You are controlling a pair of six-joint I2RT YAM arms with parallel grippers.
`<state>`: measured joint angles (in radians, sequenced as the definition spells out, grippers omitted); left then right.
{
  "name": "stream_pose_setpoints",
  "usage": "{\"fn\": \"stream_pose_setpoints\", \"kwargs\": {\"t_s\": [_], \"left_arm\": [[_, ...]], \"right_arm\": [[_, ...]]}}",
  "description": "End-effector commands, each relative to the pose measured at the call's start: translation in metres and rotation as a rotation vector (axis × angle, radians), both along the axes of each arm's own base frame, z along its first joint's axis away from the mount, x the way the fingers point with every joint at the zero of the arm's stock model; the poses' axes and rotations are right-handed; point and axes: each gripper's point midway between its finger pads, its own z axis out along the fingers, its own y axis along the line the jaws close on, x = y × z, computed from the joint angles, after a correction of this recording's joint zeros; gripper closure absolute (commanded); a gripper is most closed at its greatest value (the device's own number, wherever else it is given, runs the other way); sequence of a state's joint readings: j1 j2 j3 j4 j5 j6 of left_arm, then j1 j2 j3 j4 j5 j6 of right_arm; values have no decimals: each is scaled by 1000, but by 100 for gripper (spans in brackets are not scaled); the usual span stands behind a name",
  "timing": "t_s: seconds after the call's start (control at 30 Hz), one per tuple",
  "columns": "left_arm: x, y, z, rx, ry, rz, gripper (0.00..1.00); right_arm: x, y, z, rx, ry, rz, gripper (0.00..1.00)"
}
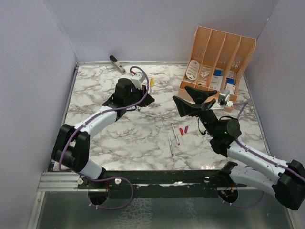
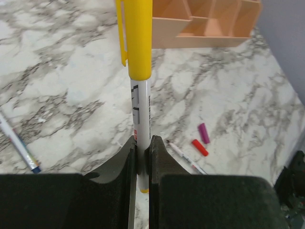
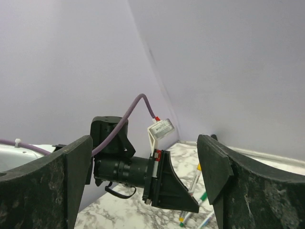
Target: Insert the pens into the pen caps
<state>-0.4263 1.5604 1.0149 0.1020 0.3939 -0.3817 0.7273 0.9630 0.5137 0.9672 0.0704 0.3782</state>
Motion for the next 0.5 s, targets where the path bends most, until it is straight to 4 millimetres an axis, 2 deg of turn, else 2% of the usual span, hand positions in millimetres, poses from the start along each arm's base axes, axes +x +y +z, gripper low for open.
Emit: {"fn": "stream_pose_setpoints", "kwargs": {"t_s": [0.0, 0.03, 0.2, 0.33, 0.47], "left_arm": [[21, 18, -40, 153, 119, 97, 100], [26, 20, -56, 187, 155, 109, 100], [46, 25, -92, 295, 249, 161, 100], [52, 22, -110, 301, 298, 187, 100], [63, 19, -114, 301, 304, 207, 96]], "right_arm": [[26, -15, -19, -37, 117, -151, 10], [27, -18, -20, -39, 116, -164, 10], [26, -21, -26, -69, 116, -187, 14], [28, -16, -36, -112, 135, -177, 14], [29, -14, -45, -134, 145, -170, 15]]}}
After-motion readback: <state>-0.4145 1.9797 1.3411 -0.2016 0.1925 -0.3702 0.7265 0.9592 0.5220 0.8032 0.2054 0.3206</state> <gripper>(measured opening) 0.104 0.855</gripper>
